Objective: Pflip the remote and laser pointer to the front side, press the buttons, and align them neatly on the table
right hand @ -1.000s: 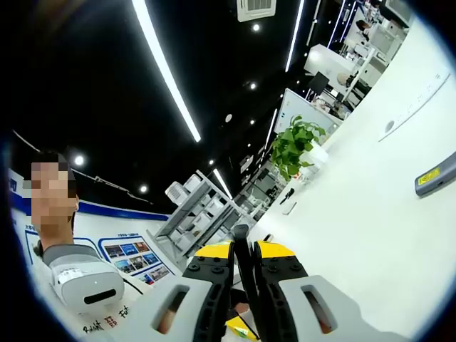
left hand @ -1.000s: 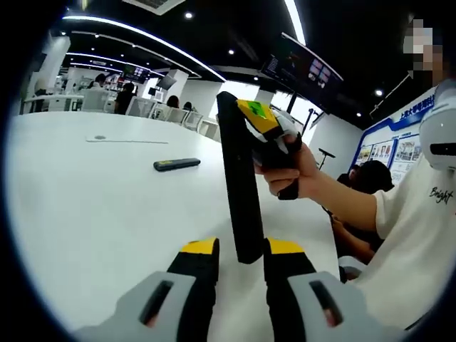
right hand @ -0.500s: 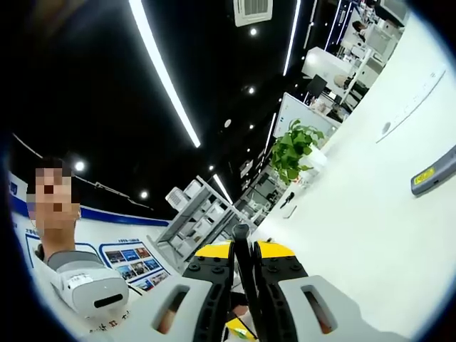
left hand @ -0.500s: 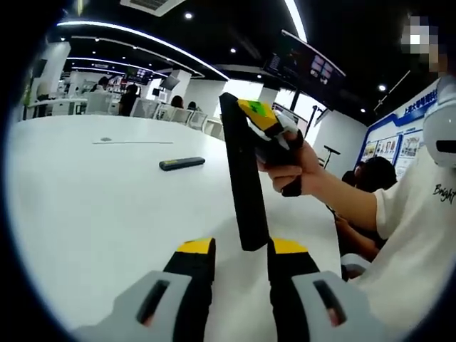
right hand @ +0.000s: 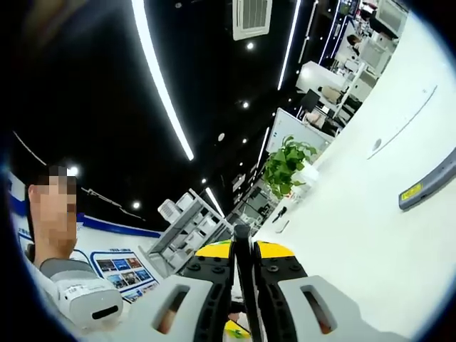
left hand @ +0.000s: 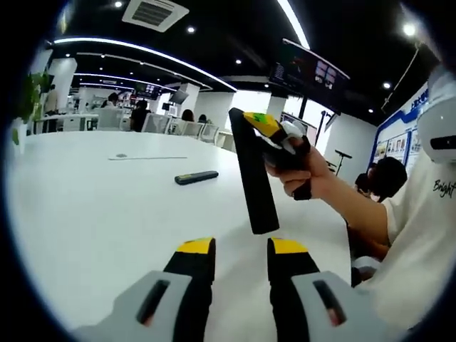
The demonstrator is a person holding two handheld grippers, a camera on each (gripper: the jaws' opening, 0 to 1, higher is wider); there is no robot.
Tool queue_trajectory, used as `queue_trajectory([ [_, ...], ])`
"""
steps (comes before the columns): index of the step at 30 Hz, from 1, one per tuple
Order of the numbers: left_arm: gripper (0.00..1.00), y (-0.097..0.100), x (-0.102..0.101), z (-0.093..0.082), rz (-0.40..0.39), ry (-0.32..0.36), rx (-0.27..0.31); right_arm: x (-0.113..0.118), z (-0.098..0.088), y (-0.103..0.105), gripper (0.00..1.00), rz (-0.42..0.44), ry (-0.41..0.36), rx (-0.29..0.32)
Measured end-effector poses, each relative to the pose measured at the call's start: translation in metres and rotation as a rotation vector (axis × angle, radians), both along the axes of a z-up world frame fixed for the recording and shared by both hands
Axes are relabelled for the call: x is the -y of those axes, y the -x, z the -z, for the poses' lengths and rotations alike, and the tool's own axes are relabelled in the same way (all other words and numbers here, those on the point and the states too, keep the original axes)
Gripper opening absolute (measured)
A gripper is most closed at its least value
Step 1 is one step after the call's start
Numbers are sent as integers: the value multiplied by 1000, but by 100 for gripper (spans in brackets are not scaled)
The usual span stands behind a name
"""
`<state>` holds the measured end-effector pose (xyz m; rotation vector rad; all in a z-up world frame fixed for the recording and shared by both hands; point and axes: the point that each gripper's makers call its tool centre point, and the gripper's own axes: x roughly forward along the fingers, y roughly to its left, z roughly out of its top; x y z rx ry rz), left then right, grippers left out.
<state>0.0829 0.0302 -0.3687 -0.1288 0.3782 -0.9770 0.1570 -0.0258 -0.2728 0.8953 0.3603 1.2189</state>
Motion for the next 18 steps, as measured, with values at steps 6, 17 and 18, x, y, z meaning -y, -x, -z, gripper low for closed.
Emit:
queue_trajectory([
  [6,31,1,-6,0,-25,-12,-13,0,9,-1,14,14,37,-15],
  [17,31,3,-7,-10,-35,18,16,1,-1,-1,14,37,30,-27],
  [18,31,3,-9,-12,-43,25,16,1,-1,0,14,38,30,-32],
])
